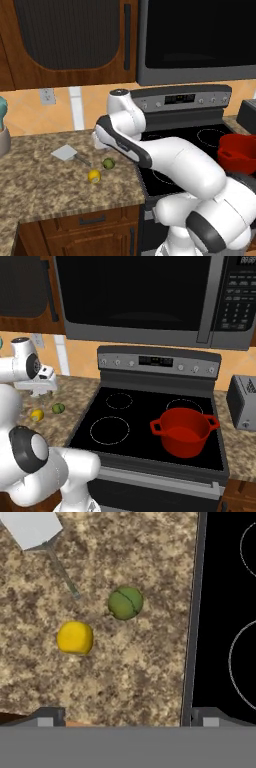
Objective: Put the lime and lemon in the pot. Retrieve the spatula and lightly stir the vegetables in the pot.
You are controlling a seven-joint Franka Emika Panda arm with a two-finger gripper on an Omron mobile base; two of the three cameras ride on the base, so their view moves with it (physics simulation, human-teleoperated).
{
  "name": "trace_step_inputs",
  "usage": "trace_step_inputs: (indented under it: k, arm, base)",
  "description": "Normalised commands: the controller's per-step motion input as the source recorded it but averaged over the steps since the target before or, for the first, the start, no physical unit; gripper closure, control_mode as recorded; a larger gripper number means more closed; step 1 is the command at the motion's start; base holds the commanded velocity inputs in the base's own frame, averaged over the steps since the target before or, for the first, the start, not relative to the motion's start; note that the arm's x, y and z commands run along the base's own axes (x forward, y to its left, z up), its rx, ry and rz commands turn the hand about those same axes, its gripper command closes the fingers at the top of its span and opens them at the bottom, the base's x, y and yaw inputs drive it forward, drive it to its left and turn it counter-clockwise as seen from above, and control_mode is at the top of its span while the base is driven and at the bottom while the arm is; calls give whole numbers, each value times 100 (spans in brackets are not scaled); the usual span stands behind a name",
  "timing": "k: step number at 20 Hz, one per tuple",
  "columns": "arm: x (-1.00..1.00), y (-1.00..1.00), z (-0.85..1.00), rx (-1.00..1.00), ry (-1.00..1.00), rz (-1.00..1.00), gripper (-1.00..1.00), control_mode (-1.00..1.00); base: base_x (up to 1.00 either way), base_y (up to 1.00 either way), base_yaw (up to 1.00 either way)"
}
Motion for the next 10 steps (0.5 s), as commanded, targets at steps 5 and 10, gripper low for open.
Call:
trace_step_inputs:
  k: [5,10]
  arm:
    - [0,51,-55,0,15,0,-100,-100]
    - [1,41,-60,0,13,0,-100,-100]
  base:
    - [0,0,0]
    - [0,0,0]
